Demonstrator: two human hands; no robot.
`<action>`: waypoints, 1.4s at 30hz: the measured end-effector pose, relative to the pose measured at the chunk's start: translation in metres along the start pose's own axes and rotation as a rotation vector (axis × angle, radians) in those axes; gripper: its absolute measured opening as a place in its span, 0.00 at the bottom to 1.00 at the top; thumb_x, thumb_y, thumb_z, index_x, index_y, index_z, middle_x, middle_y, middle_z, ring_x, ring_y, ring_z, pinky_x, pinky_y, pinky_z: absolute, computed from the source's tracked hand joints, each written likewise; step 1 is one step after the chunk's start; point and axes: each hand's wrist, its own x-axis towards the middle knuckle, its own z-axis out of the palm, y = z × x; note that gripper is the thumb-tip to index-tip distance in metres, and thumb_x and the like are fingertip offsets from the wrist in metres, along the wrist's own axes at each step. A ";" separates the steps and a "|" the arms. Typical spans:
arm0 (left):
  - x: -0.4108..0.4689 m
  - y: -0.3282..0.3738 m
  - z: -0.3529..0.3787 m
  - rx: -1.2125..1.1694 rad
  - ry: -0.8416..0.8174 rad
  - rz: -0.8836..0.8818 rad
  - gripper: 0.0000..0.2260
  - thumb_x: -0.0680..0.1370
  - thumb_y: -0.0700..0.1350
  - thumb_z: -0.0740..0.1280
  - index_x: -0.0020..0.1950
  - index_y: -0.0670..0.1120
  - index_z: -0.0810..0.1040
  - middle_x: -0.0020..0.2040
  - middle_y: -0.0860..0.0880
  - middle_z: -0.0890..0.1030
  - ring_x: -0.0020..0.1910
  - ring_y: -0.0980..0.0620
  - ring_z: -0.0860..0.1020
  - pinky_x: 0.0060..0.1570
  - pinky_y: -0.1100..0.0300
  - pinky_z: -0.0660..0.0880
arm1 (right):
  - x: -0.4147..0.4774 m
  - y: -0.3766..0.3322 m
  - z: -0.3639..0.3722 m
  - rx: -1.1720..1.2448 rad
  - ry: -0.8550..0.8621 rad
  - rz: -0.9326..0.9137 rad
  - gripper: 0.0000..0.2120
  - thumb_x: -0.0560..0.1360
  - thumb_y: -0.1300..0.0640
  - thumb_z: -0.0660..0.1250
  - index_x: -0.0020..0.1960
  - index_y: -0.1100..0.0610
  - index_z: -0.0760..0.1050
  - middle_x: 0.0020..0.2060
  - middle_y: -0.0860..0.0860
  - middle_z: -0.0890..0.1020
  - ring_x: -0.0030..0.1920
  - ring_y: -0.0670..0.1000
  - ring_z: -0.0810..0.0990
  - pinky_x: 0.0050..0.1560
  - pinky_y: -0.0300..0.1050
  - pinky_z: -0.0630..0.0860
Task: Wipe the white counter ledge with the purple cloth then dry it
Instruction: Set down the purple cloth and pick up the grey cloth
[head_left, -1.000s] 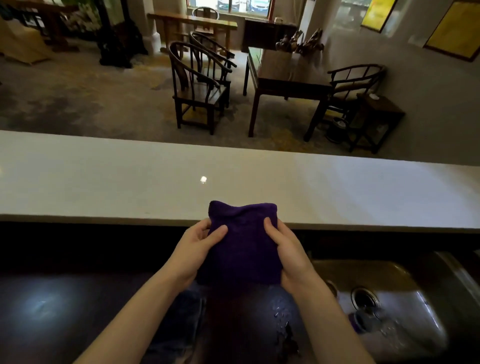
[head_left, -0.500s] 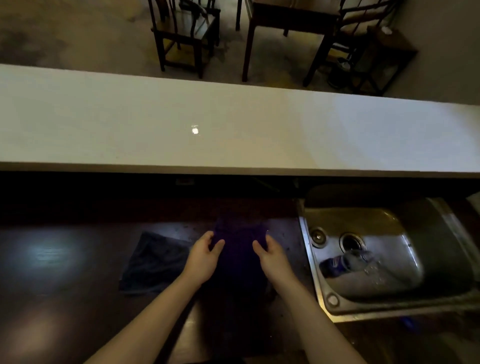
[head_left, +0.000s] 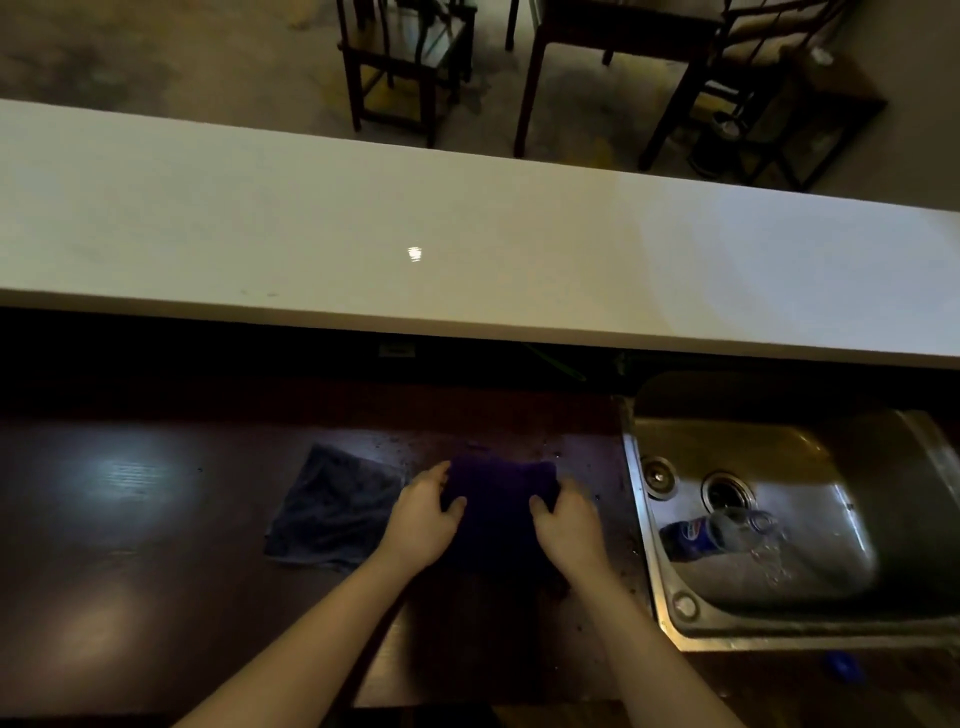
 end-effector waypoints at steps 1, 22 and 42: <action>-0.001 -0.002 -0.007 0.007 0.031 -0.008 0.21 0.77 0.43 0.68 0.70 0.45 0.72 0.61 0.47 0.80 0.58 0.52 0.79 0.57 0.57 0.76 | -0.001 -0.004 0.000 -0.063 0.046 -0.036 0.19 0.79 0.55 0.68 0.67 0.60 0.72 0.63 0.58 0.76 0.64 0.59 0.75 0.61 0.50 0.72; -0.026 -0.097 -0.120 0.091 0.305 -0.339 0.27 0.76 0.53 0.69 0.72 0.43 0.68 0.68 0.43 0.73 0.68 0.44 0.70 0.67 0.50 0.70 | 0.004 -0.120 0.117 -0.347 -0.293 -0.320 0.26 0.76 0.41 0.69 0.68 0.53 0.71 0.63 0.54 0.76 0.64 0.58 0.73 0.62 0.52 0.73; -0.005 -0.001 -0.161 -0.839 0.196 -0.074 0.09 0.77 0.44 0.70 0.54 0.42 0.80 0.53 0.38 0.85 0.54 0.39 0.83 0.56 0.44 0.80 | -0.010 -0.179 0.017 1.091 -0.606 -0.069 0.17 0.76 0.54 0.74 0.60 0.62 0.81 0.58 0.64 0.84 0.60 0.63 0.83 0.54 0.52 0.83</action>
